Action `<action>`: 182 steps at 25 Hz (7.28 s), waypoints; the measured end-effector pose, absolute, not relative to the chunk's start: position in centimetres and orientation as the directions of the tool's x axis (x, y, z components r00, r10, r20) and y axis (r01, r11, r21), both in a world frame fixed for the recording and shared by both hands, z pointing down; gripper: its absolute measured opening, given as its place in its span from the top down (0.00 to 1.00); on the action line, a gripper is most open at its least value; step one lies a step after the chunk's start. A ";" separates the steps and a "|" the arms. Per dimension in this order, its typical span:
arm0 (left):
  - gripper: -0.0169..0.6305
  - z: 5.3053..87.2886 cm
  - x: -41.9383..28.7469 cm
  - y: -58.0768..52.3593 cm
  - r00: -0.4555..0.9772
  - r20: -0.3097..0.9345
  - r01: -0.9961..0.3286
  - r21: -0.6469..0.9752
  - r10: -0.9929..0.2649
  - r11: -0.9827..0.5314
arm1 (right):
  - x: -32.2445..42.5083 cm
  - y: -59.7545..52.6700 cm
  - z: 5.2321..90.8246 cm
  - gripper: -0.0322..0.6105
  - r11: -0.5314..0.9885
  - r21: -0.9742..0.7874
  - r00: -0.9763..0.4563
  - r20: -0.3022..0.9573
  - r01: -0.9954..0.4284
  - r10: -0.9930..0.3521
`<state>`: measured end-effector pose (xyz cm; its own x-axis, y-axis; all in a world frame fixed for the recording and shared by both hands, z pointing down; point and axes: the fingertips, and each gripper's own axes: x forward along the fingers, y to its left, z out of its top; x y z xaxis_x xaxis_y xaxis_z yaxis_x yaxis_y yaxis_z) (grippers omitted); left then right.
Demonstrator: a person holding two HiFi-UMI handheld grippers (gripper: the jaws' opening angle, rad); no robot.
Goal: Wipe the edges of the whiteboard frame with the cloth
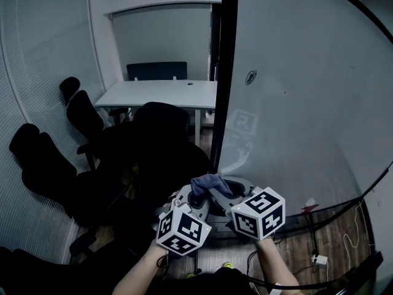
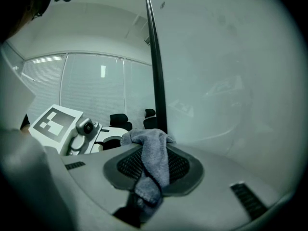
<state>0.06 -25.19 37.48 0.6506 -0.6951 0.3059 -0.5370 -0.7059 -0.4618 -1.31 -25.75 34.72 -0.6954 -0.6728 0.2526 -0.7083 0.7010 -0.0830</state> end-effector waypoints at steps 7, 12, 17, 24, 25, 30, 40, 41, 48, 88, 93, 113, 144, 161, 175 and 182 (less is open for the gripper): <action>0.95 35.4 0.1 -25.0 0.651 0.311 -0.512 -0.493 -0.692 -0.703 | -1.4 -25.5 32.5 0.80 0.721 -0.039 -0.708 0.238 -0.691 -0.665; 0.95 34.0 0.2 -25.1 0.659 0.311 -0.500 -0.499 -0.685 -0.708 | -1.5 -25.5 31.0 0.80 0.731 0.044 -0.700 0.252 -0.681 -0.668; 0.95 31.6 0.5 -25.2 0.662 0.296 -0.487 -0.529 -0.689 -0.695 | -1.3 -25.5 28.5 0.80 0.739 0.087 -0.707 0.235 -0.668 -0.667; 0.95 29.2 0.4 -25.3 0.668 0.262 -0.485 -0.556 -0.696 -0.675 | -1.6 -25.5 26.0 0.80 0.743 0.163 -0.708 0.229 -0.649 -0.668; 0.95 28.8 0.4 -25.4 0.669 0.259 -0.484 -0.560 -0.697 -0.673 | -1.6 -25.5 25.7 0.80 0.744 0.171 -0.709 0.227 -0.646 -0.668; 0.95 27.3 0.4 -25.3 0.670 0.256 -0.465 -0.587 -0.697 -0.663 | -1.6 -25.5 24.1 0.80 0.745 0.202 -0.713 0.217 -0.635 -0.667; 0.95 24.7 0.6 -25.4 0.669 0.223 -0.452 -0.635 -0.709 -0.626 | -1.4 -25.5 21.4 0.80 0.738 0.237 -0.719 0.176 -0.632 -0.672; 0.95 24.5 0.6 -25.4 0.668 0.219 -0.451 -0.640 -0.711 -0.622 | -1.5 -25.4 21.2 0.80 0.738 0.239 -0.720 0.174 -0.631 -0.672; 0.95 22.4 0.6 -25.4 0.672 0.187 -0.453 -0.662 -0.717 -0.597 | -1.4 -25.4 19.1 0.80 0.725 0.280 -0.720 0.141 -0.630 -0.680; 0.95 11.2 0.0 -26.1 0.607 0.093 -0.369 -0.847 -0.789 -0.383 | -1.8 -25.3 7.7 0.80 0.606 0.497 -0.692 0.015 -0.621 -0.722; 0.95 9.7 -0.1 -26.4 0.604 0.069 -0.371 -0.858 -0.794 -0.356 | -1.9 -25.5 6.2 0.80 0.588 0.514 -0.686 -0.001 -0.624 -0.727; 0.95 4.4 -0.8 -26.8 0.591 0.010 -0.364 -0.889 -0.807 -0.278 | -2.6 -25.6 0.9 0.80 0.522 0.580 -0.663 -0.043 -0.626 -0.748; 0.95 -5.8 -0.6 -27.6 0.522 -0.126 -0.333 -0.941 -0.844 -0.065 | -2.3 -25.4 -9.0 0.80 0.366 0.720 -0.619 -0.112 -0.590 -0.777; 0.95 -7.2 -1.0 -27.5 0.518 -0.170 -0.351 -0.936 -0.838 -0.027 | -3.0 -24.4 -9.8 0.80 0.268 0.771 -0.585 -0.162 -0.578 -0.795; 0.95 -4.0 -1.4 -27.7 0.530 -0.138 -0.355 -0.932 -0.837 -0.071 | -3.8 -24.7 -6.7 0.80 0.250 0.805 -0.548 -0.109 -0.538 -0.829; 0.95 -2.6 -1.5 -27.7 0.529 -0.130 -0.358 -0.930 -0.838 -0.082 | -3.9 -24.7 -5.4 0.80 0.247 0.805 -0.541 -0.107 -0.540 -0.834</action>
